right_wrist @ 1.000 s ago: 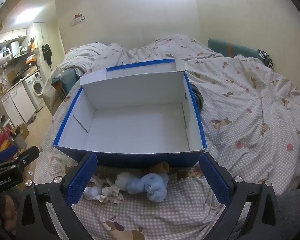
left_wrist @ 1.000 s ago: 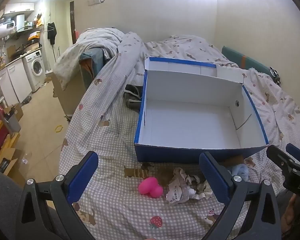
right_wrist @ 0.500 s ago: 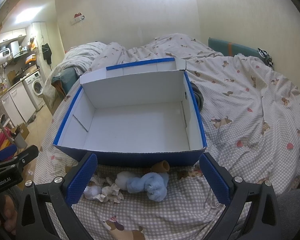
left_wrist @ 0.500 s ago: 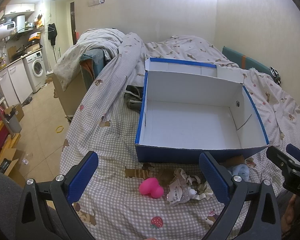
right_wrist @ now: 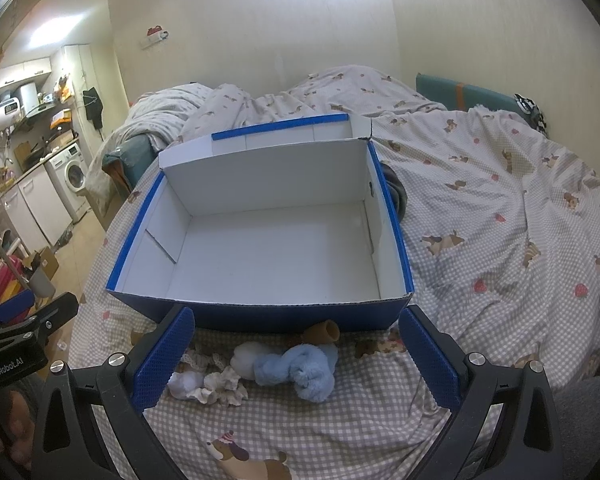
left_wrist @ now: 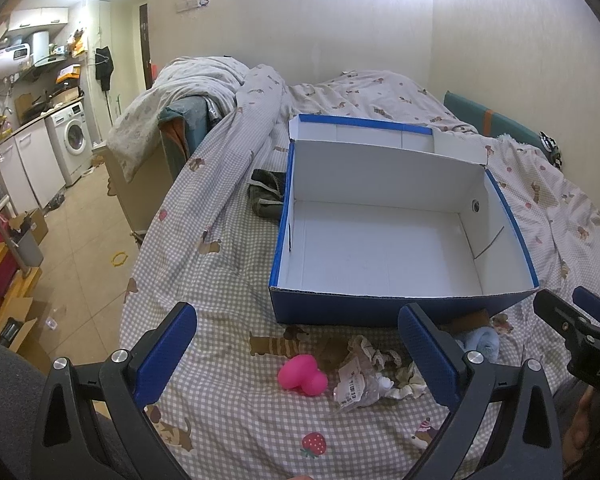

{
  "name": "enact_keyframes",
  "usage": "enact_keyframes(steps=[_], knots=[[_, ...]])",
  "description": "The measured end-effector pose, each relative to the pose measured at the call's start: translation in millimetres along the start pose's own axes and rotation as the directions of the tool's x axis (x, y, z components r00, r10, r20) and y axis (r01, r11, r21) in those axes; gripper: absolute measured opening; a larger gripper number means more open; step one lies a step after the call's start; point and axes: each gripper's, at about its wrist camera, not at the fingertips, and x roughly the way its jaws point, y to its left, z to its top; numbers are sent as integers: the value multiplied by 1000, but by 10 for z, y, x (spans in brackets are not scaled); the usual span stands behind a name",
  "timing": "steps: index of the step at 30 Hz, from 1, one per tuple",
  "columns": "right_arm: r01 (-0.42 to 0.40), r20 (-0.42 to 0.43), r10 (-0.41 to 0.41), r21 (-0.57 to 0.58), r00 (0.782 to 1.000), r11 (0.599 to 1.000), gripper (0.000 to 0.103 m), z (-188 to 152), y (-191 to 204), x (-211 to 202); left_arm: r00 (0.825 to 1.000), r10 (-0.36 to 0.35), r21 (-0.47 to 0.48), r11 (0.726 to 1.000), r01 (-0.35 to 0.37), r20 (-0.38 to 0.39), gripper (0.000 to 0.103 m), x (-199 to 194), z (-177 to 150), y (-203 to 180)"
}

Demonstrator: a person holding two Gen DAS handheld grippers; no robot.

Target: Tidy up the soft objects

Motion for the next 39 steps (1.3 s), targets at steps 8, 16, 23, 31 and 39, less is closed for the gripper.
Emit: enact_keyframes(steps=[8,16,23,31,39], knots=[[-2,0,2,3,1000,1000,103,1,2,-1,1000,-4,1,1000,4,2,101,-9,-2,-4],[-2,-1,2,8,1000,1000,103,-23,-8,-13,1000,-7,4,1000,7,0,101,16,-12,-17],[-5,-2,5,10,1000,1000,103,-18,-12,-14,1000,-9,8,1000,9,1,101,10,-16,-23],[1,0,-1,12,1000,1000,103,-14,-25,-3,1000,-15,16,1000,15,6,101,-11,-12,-64],[0,-1,1,13,1000,1000,103,-10,-30,-1,1000,-16,12,1000,16,10,101,-15,-7,-46]])
